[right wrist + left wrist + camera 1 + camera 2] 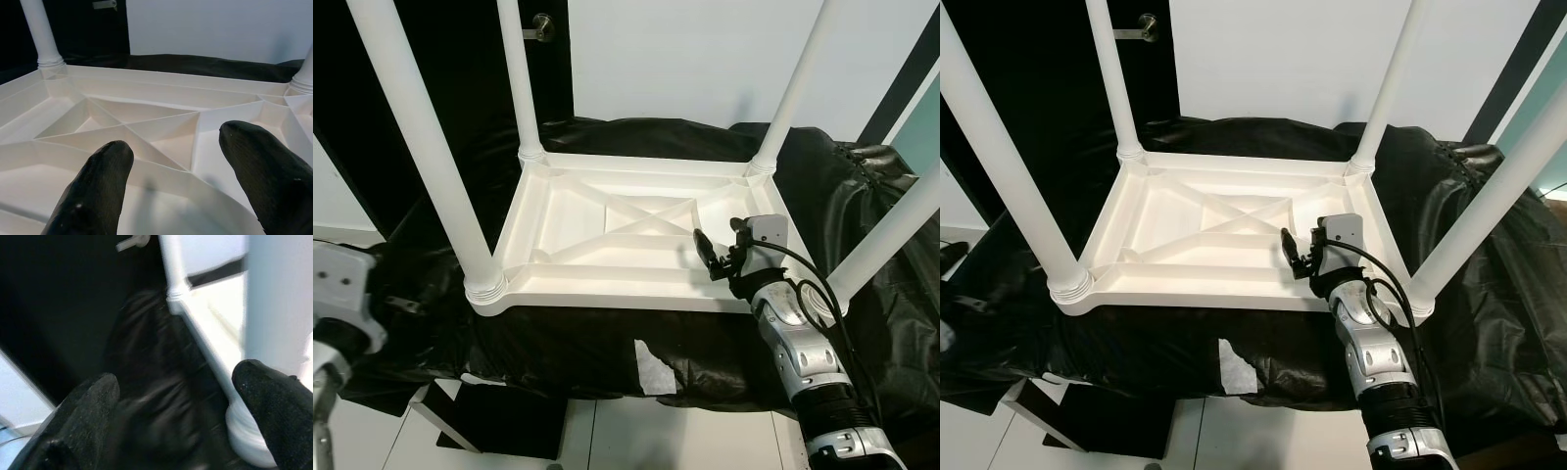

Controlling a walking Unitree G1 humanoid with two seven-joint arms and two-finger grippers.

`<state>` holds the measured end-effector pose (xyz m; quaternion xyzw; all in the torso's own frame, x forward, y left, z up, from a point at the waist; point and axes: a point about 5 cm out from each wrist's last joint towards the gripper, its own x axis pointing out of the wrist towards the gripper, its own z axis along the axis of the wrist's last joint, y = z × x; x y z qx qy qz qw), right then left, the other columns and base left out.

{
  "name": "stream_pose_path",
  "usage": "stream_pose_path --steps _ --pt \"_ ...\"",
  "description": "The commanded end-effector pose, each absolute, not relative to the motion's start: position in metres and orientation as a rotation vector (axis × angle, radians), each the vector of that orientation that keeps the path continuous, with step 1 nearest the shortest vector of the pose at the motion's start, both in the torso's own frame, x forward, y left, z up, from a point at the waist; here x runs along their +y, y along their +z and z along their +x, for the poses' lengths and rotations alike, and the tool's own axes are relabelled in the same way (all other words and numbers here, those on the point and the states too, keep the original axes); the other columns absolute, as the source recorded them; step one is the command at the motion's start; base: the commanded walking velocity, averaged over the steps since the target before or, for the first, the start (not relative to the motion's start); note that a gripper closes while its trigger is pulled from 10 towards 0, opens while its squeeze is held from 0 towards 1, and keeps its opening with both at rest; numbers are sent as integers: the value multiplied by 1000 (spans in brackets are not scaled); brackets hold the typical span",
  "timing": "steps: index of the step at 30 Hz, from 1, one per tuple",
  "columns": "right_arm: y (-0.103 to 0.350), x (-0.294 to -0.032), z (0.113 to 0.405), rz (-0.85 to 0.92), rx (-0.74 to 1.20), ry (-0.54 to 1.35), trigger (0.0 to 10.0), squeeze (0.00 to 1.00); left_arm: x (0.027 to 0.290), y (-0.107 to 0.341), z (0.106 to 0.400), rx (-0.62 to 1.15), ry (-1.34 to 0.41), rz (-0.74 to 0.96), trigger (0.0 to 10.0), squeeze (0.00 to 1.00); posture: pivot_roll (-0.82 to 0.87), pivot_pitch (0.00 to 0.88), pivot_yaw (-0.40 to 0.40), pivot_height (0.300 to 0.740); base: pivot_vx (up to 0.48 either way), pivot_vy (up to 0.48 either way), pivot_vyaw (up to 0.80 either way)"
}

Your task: Building children table

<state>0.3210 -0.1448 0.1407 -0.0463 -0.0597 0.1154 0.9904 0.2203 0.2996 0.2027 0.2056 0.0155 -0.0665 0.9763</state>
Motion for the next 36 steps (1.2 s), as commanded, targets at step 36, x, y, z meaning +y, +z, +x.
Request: stream_pose_path --steps 36 --pt "122 -120 250 15 -36 570 10000 0 273 197 326 -341 5 -263 10000 0 -44 0 -2 740 0 0 0"
